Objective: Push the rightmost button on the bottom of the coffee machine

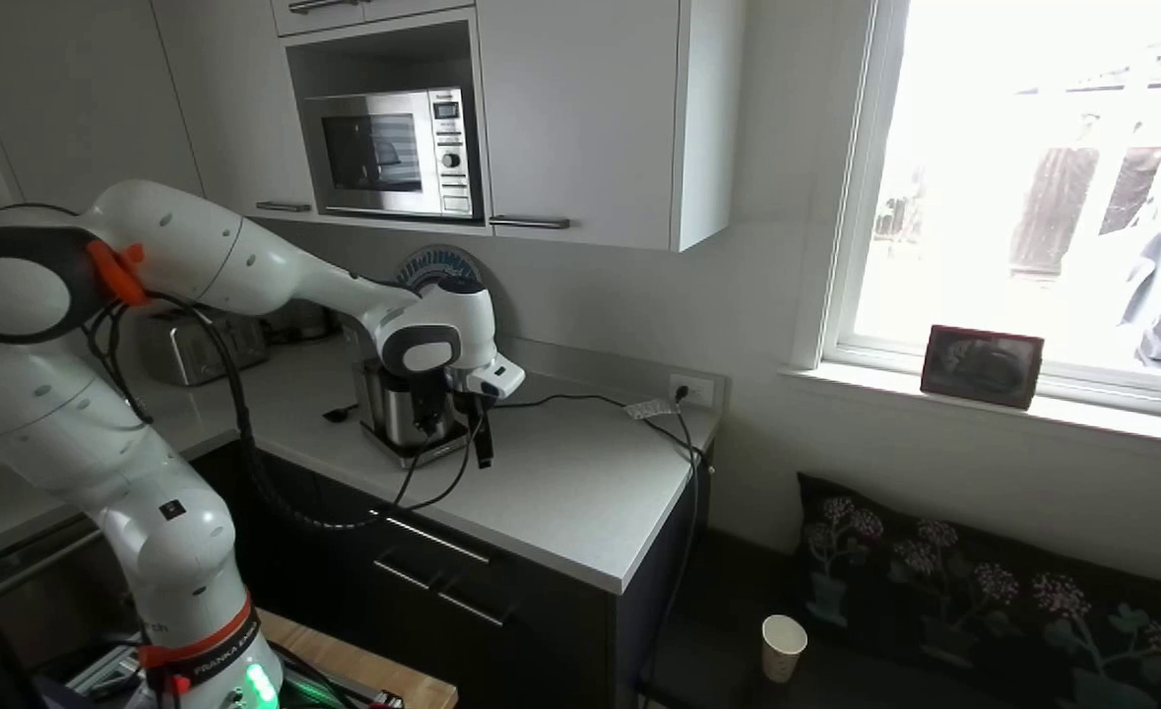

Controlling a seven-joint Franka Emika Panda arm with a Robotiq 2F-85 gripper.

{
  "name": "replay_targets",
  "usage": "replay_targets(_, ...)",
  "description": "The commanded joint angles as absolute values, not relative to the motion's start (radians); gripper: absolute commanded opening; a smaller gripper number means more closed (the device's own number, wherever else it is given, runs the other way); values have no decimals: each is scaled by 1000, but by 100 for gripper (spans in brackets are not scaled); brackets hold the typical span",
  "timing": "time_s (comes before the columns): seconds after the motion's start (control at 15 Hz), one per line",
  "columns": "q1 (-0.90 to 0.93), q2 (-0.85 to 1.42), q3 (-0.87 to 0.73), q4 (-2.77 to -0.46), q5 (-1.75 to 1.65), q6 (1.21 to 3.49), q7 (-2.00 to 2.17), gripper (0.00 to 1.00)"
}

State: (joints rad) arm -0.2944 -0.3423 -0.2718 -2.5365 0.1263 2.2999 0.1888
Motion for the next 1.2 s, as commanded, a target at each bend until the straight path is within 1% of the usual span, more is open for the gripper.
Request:
replay_targets(0.0,-326,-501,-254,-2620,50,2266,134,100)
replay_targets(0.33,-322,-657,-269,-2674,60,2284,38,100)
replay_targets(0.73,-277,-805,-338,-2699,148,2278,-98,100)
replay_targets(0.8,-300,-738,-305,-2661,116,2282,-55,100)
replay_targets(1.13,-291,-788,-323,-2681,133,2282,-79,100)
